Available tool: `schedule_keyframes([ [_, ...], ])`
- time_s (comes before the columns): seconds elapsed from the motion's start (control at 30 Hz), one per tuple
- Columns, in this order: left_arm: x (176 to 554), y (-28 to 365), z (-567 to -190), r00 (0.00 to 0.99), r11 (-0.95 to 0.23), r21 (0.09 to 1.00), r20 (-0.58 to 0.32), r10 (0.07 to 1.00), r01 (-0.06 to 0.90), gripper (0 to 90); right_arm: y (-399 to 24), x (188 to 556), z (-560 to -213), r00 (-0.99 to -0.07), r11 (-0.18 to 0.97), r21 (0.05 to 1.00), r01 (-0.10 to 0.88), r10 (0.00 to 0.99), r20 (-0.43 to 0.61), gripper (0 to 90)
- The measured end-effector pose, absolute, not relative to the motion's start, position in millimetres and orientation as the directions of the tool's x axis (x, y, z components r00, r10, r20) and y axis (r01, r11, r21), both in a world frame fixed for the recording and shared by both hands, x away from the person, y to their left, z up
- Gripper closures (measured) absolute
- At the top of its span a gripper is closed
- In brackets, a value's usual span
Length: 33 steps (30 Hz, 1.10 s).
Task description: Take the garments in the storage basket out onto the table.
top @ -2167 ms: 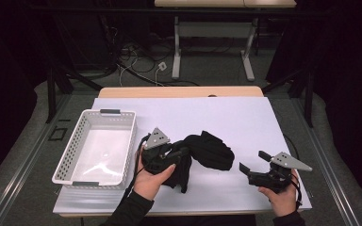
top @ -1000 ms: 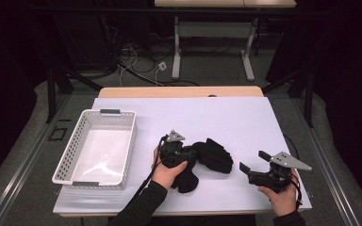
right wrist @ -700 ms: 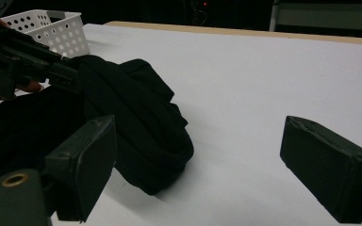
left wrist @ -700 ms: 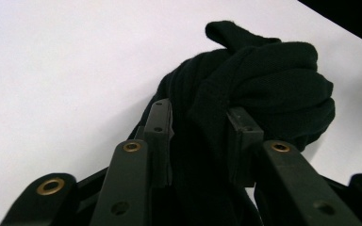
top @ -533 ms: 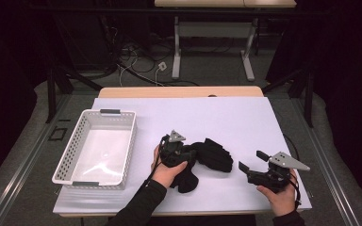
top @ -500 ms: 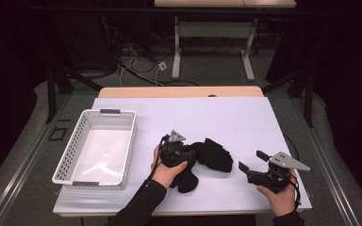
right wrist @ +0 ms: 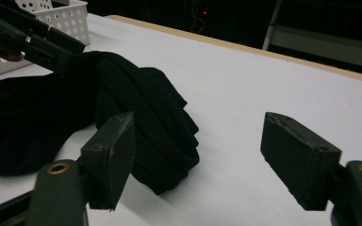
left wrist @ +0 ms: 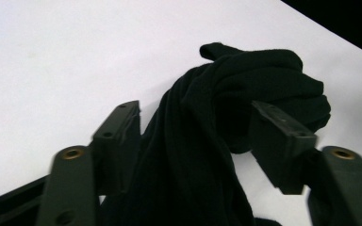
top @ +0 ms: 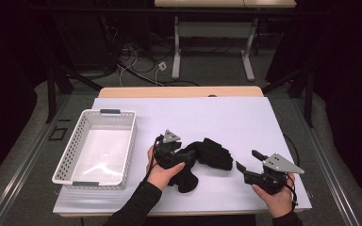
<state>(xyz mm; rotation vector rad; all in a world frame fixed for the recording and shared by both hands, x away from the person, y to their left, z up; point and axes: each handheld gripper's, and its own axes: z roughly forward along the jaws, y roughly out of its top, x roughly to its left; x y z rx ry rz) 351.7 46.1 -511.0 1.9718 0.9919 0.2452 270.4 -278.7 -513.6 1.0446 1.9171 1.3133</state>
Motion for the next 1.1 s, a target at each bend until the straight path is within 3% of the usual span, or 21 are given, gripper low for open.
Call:
schedule_keyframes([
  [0.23, 343, 50, -508, 0.669, -0.283, 0.796, -0.194, 0.718, 0.535, 28.0, -267, 269, -511, -0.560, 0.246, 0.935, 0.255, 0.826, -0.065, 36.6],
  [0.4, 332, 54, -504, 0.690, -0.292, 0.808, -0.184, 0.700, 0.512, 20.8, -259, 269, -511, -0.596, 0.236, 0.931, 0.279, 0.803, -0.025, 37.5],
  [1.1, 305, 90, -498, 0.656, -0.188, 0.826, -0.262, 0.708, 0.532, 8.9, -216, 272, -499, -0.654, 0.258, 0.917, 0.305, 0.756, 0.005, 40.7],
])
